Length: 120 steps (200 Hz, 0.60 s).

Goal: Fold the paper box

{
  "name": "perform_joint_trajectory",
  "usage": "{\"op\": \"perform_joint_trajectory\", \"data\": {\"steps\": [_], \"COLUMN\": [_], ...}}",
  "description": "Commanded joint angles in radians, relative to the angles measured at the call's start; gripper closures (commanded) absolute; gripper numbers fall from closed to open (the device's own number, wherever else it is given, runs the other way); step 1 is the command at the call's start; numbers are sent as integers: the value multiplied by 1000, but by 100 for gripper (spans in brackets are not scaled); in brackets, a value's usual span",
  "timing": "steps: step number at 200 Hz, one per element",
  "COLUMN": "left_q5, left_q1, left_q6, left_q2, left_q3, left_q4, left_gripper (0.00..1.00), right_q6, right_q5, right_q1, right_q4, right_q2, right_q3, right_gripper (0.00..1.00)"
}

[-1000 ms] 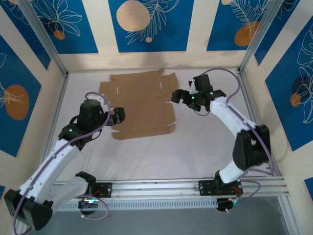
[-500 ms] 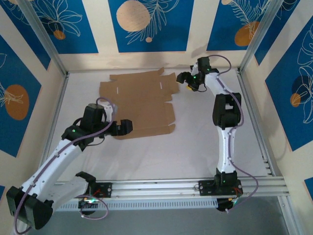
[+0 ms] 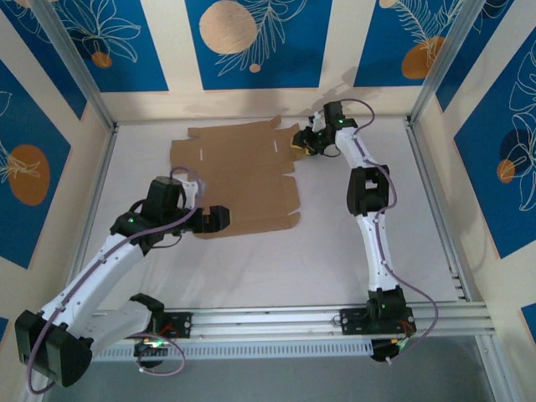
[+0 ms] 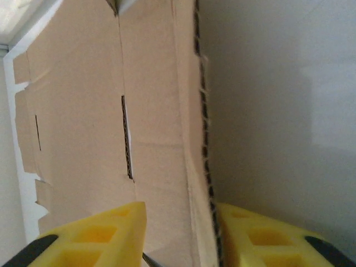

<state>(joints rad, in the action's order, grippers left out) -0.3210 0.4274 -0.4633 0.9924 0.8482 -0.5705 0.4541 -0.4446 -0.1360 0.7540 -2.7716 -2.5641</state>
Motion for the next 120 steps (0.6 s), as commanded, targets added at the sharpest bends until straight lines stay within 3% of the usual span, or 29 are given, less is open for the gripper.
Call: {"op": "perform_joint_trajectory", "data": {"steps": [1, 21, 42, 63, 89, 105, 120], "left_q5": [24, 53, 112, 162, 211, 240, 198], "left_q1": [5, 5, 5, 5, 4, -2, -9], "left_q6": [19, 6, -1, 3, 24, 8, -20], "left_q2": [-3, -11, -43, -73, -73, -31, 26], "left_q3": [39, 53, 81, 113, 138, 166, 195], "left_q4": [-18, -12, -27, -44, -49, -61, -38], "left_gripper": [0, 0, 0, 0, 0, 0, 0], "right_q6": [-29, -63, -53, -54, -95, -106, -118], "right_q5": [-26, 29, 40, 32, 115, 123, 132], "right_q1": [-19, -24, -8, 2, -19, -17, -3], "right_q4": [53, 62, -58, -151, -267, -411, -580], "right_q2": [-5, 62, 212, 356, 564, 691, 799], "right_q3": [10, 99, 333, 546, 840, 1044, 1227], "right_gripper": [72, 90, 99, 100, 100, 100, 100]}}
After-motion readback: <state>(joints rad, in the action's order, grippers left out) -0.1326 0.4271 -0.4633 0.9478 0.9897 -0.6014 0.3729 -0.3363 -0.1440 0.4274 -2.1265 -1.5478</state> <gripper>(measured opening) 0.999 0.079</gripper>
